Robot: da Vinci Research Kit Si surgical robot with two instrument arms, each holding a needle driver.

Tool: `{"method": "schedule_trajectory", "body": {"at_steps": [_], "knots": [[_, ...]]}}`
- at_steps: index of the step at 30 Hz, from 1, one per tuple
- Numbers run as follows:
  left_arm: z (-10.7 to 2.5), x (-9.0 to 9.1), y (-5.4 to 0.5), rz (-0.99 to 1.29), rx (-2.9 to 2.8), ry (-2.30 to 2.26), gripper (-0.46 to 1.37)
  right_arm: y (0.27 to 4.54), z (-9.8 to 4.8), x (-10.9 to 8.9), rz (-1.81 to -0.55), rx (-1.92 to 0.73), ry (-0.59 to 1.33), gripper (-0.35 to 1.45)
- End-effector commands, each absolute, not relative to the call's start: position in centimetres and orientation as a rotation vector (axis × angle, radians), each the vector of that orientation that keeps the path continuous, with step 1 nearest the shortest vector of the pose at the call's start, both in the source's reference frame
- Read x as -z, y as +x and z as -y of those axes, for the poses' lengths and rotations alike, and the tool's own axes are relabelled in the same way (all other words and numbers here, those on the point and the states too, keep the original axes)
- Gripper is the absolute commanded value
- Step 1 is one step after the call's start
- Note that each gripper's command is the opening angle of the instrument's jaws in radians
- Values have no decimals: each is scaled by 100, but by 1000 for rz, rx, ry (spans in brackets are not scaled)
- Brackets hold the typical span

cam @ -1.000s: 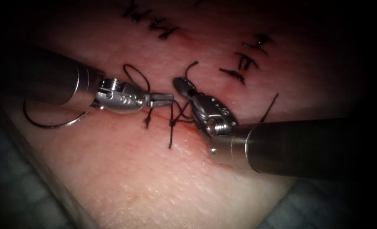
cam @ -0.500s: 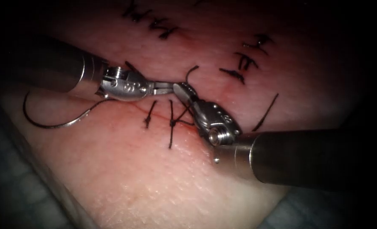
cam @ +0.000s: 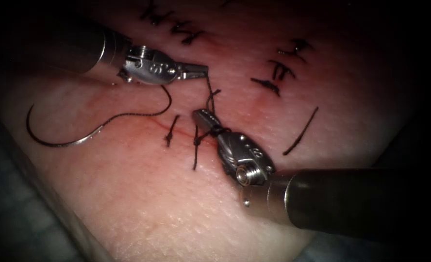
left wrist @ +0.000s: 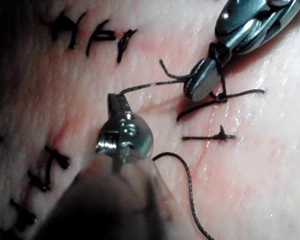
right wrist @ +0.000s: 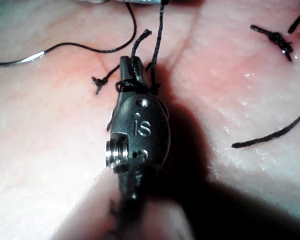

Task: Wound Closure
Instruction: Secure the knot by pulling down with the right and up with the left

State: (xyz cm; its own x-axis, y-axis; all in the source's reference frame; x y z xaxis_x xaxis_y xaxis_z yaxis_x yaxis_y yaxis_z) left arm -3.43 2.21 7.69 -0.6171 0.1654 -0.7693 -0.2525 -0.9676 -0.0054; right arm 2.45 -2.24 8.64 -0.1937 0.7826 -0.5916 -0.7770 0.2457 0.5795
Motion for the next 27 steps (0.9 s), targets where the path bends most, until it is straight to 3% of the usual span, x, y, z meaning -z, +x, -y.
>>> {"method": "schedule_trajectory", "body": {"at_steps": [1, 27], "knots": [[-225, -769, -341, -147, -2630, -1232, -35, 244, 227, -864, -1071, -1401, 7, -35], [-286, -802, -310, -289, -2598, -1169, -35, 244, 265, -850, -1086, -1302, 51, -35]]}}
